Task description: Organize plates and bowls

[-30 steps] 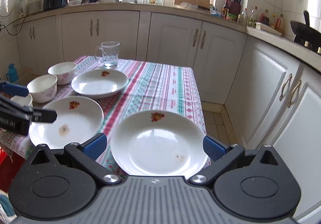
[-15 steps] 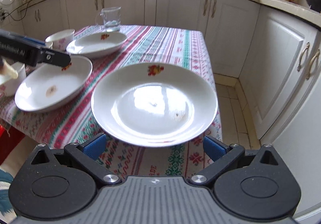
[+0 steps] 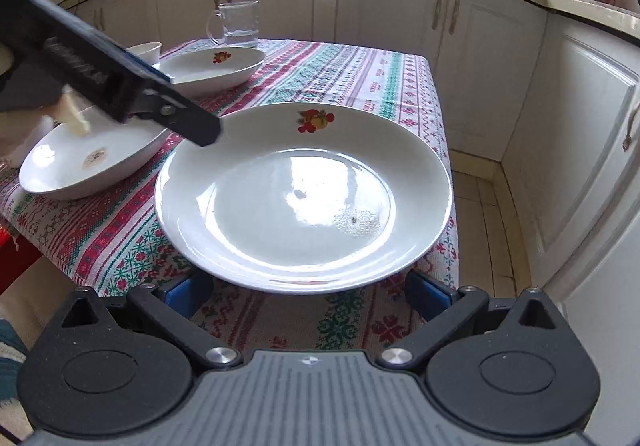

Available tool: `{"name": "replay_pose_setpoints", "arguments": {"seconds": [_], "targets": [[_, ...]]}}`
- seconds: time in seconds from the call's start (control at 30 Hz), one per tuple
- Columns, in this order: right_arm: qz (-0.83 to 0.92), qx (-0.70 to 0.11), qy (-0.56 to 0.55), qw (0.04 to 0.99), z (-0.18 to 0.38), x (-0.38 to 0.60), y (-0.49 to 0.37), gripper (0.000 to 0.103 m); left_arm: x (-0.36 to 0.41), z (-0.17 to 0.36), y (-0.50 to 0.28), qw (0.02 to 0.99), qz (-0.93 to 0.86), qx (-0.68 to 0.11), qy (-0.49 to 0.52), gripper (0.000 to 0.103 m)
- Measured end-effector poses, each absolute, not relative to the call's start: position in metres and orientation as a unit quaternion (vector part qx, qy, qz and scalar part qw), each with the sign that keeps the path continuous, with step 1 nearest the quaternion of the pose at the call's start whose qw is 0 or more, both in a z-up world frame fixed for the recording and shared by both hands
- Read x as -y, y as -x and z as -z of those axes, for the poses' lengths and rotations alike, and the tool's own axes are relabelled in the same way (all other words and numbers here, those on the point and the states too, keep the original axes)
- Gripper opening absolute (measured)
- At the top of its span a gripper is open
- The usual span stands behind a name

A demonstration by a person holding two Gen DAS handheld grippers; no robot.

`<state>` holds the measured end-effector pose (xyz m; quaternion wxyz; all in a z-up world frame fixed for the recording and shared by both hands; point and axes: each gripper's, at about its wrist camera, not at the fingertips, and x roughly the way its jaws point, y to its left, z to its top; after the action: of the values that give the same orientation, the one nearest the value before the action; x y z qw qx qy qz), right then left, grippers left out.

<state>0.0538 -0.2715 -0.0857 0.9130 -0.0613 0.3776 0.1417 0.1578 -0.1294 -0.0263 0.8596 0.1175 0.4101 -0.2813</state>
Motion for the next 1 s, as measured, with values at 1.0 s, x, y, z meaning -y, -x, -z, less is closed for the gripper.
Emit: {"name": "replay_pose_setpoints", "arguments": {"seconds": [1.0], "targets": [[-0.213,-0.337,0.079,0.914,0.092,0.288,-0.066,0.103,0.181,0.056,-0.228,0.777,0.355,-0.5,-0.142,0.066]]}}
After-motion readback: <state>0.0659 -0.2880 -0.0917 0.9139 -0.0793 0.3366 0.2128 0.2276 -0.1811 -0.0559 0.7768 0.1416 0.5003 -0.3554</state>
